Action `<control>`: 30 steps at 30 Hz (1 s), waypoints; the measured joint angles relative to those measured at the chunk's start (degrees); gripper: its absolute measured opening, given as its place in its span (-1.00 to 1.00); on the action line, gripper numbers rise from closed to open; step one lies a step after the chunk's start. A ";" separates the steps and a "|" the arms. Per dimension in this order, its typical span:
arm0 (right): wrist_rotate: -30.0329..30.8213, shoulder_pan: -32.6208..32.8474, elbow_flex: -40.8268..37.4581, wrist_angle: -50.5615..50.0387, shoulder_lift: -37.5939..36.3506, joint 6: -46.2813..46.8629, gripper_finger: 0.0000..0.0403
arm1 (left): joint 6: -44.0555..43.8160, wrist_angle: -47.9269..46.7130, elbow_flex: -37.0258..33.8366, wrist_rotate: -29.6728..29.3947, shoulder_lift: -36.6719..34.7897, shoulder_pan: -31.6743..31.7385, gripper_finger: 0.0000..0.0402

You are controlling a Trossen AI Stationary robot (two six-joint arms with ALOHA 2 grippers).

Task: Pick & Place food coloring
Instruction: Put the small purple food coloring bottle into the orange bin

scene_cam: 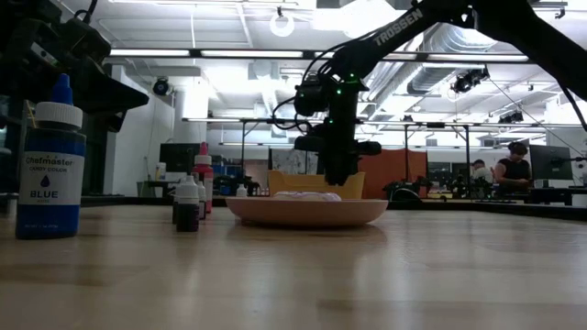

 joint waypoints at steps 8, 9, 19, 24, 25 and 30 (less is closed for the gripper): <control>0.11 0.15 2.29 0.87 0.00 -0.02 -0.65 | -0.02 0.00 0.01 0.02 -0.01 0.00 -1.00; 0.09 0.15 2.58 0.86 0.00 -0.02 -0.65 | -0.02 0.00 0.00 0.02 -0.02 0.00 -1.00; 0.67 0.53 3.48 1.67 0.04 0.10 -0.65 | -0.02 0.00 0.02 0.02 0.00 0.02 -1.00; 1.59 0.55 3.48 1.77 0.13 0.20 -0.65 | 0.00 -0.01 0.02 0.02 -0.01 0.02 -1.00; 1.62 0.55 3.48 1.75 0.13 0.29 -0.65 | 0.00 0.00 0.02 0.02 -0.01 0.01 -1.00; 1.61 0.54 1.53 2.60 0.20 0.55 -0.65 | 0.00 -0.02 0.00 0.02 0.00 0.02 -1.00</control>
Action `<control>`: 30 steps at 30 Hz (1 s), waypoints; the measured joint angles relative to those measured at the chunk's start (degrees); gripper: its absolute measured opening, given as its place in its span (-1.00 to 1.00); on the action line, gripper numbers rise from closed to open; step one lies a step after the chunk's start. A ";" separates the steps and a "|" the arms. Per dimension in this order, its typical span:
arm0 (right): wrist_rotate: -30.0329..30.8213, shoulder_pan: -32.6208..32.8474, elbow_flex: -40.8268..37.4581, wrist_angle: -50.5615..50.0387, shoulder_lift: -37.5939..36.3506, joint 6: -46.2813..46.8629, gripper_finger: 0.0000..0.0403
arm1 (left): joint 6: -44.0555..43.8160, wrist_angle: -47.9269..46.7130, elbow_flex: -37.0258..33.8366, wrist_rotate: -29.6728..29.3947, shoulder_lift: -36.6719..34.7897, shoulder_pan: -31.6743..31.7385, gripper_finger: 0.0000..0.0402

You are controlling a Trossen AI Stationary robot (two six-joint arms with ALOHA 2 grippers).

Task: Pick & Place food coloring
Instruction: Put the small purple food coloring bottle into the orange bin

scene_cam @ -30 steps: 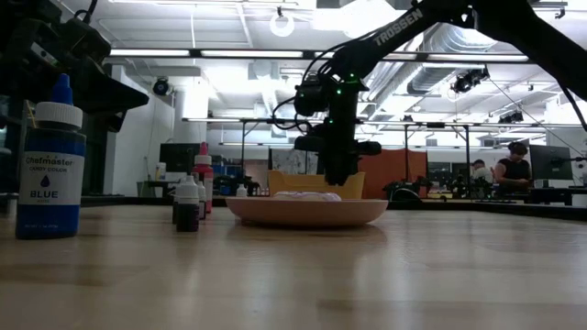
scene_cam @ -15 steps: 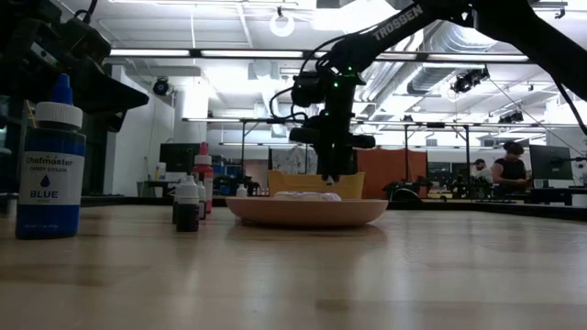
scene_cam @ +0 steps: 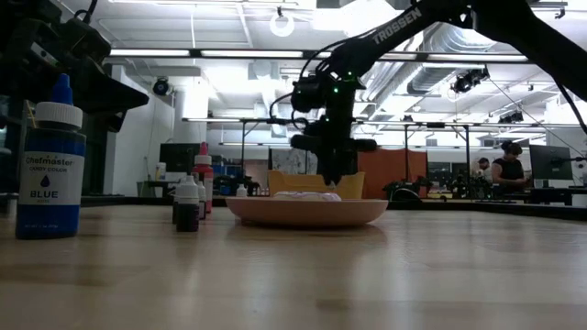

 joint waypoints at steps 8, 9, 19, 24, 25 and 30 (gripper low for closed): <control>1.68 -0.02 -1.55 1.96 0.02 0.07 -0.65 | 0.00 0.02 0.00 0.00 -0.02 -0.01 -1.00; 2.40 -0.02 -1.55 2.28 0.02 0.07 -0.65 | -0.02 0.02 0.02 0.00 -0.02 0.00 -1.00; 4.45 -0.28 -1.55 5.03 0.02 1.43 -0.65 | 0.00 0.01 0.01 0.00 -0.01 -0.01 -1.00; 3.84 -0.28 -1.55 4.67 0.02 2.64 -0.65 | 0.00 0.02 0.02 0.00 0.00 -0.02 -1.00; 3.65 -0.23 -1.55 4.61 0.02 2.64 -0.65 | 0.00 0.02 0.02 0.00 -0.01 -0.02 -1.00; 3.26 -0.04 -1.55 2.15 0.02 2.62 -0.65 | 0.00 0.02 0.02 0.00 -0.02 -0.02 -1.00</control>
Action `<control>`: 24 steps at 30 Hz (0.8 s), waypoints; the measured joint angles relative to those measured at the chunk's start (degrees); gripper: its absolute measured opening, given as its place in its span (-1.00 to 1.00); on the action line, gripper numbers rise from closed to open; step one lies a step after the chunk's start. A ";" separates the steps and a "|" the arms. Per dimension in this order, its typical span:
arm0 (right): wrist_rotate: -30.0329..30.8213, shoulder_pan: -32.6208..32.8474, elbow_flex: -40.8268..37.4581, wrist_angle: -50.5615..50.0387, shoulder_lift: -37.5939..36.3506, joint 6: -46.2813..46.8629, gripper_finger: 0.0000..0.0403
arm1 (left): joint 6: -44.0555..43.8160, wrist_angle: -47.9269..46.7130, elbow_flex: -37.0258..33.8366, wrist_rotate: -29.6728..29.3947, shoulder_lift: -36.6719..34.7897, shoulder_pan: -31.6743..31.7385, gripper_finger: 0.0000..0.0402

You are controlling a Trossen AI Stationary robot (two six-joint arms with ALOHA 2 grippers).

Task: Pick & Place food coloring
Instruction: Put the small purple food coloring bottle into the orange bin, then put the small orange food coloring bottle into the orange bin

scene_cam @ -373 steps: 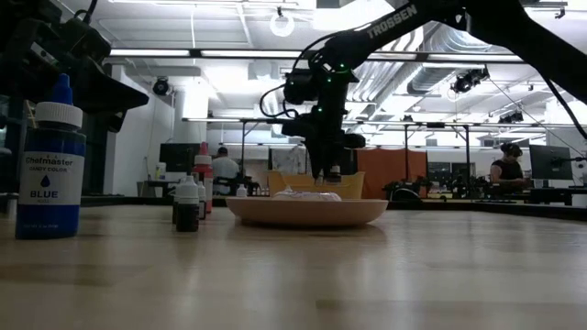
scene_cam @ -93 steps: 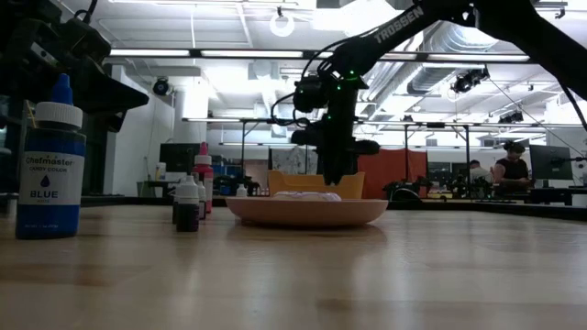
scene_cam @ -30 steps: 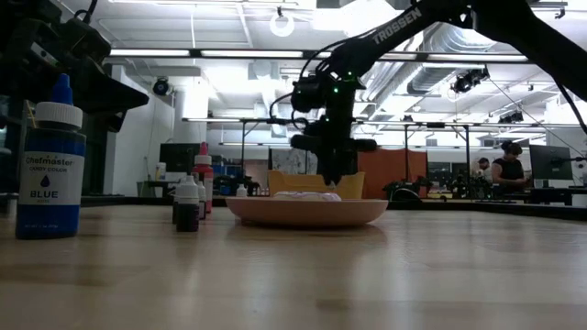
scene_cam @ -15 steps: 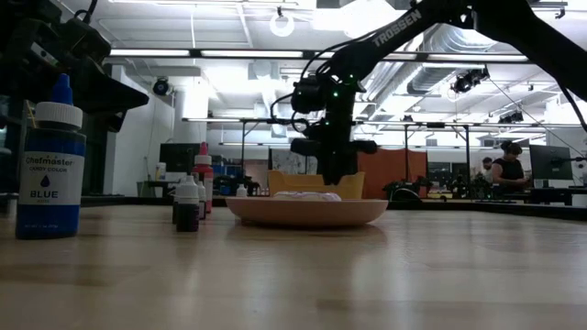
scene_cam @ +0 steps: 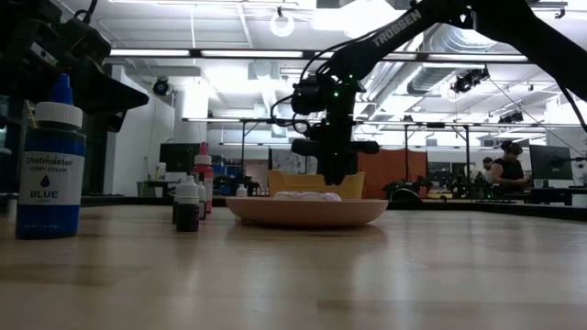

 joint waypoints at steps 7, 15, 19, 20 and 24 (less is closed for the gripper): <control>-0.02 0.02 0.00 -0.47 0.00 -0.26 -0.64 | -0.01 -0.02 -0.02 0.00 0.00 0.01 -1.00; -0.73 0.09 0.00 -0.49 0.00 -0.81 -0.45 | -0.01 -0.01 -0.02 0.00 0.02 0.00 -1.00; -0.99 0.20 0.00 -0.49 -0.12 -0.86 -0.32 | -0.01 -0.01 -0.01 0.00 0.01 0.01 -1.00; -1.24 0.31 0.00 -0.49 -0.29 -1.24 -0.30 | 0.00 0.00 -0.02 0.00 0.02 0.01 -1.00; -2.24 0.82 0.00 -0.49 -1.89 -1.71 -0.22 | -0.01 -0.02 0.00 0.00 0.02 0.00 -1.00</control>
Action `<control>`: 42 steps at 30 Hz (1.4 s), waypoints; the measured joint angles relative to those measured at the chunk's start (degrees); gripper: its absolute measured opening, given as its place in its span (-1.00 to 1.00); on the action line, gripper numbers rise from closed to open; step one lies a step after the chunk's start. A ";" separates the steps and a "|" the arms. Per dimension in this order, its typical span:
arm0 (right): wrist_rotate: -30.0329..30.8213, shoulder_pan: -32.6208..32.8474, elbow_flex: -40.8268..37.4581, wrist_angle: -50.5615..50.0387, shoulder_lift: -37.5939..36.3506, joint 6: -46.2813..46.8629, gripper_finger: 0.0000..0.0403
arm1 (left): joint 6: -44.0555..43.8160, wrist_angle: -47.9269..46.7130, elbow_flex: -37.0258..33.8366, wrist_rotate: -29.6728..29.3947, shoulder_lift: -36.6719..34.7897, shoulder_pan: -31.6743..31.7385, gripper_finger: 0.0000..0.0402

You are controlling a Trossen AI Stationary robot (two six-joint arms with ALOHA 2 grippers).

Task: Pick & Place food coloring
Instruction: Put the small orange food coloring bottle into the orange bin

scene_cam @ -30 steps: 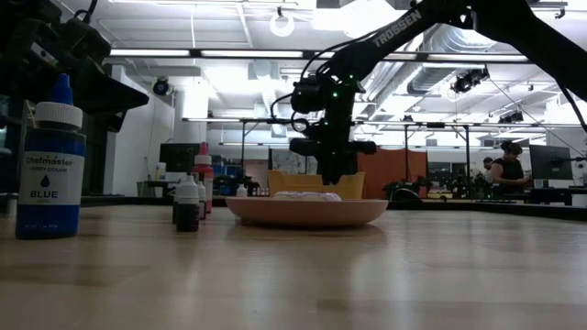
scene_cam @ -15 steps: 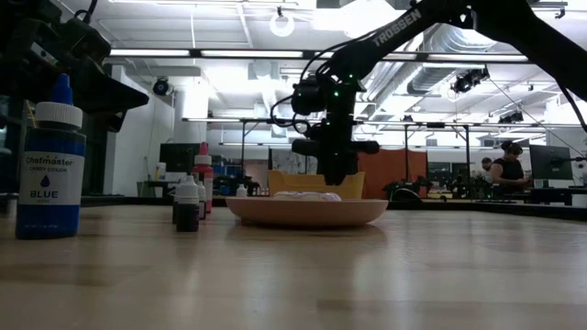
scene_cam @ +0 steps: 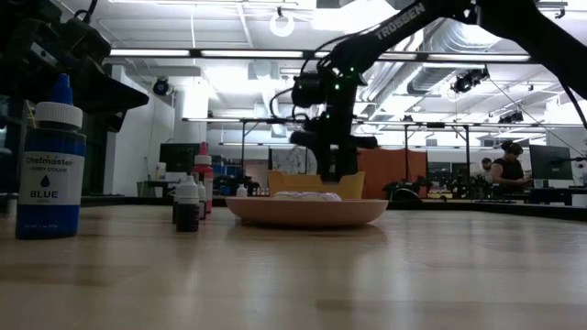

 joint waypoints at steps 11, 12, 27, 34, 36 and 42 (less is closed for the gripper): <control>-12.94 4.47 0.02 4.59 -8.11 -13.58 -0.20 | -0.01 0.02 -0.02 0.00 -0.02 0.02 -1.00; -15.08 5.10 0.02 5.50 -8.63 -15.51 -0.20 | -0.02 0.02 -0.01 0.00 0.00 0.02 -1.00; -25.19 11.31 6.45 4.39 -9.96 -30.67 -0.20 | -0.01 0.02 -0.02 0.00 0.00 0.01 -1.00; -22.36 13.77 14.46 -3.35 -6.15 -34.16 -0.21 | 0.00 0.02 -0.01 0.00 -0.01 0.02 -1.00; -22.05 14.35 18.55 -5.54 -3.55 -35.65 -0.21 | 0.00 0.02 0.00 0.00 0.00 0.00 -1.00; -20.77 15.75 31.06 -12.70 4.87 -41.88 -0.20 | 0.00 0.02 -0.01 0.00 0.00 0.01 -1.00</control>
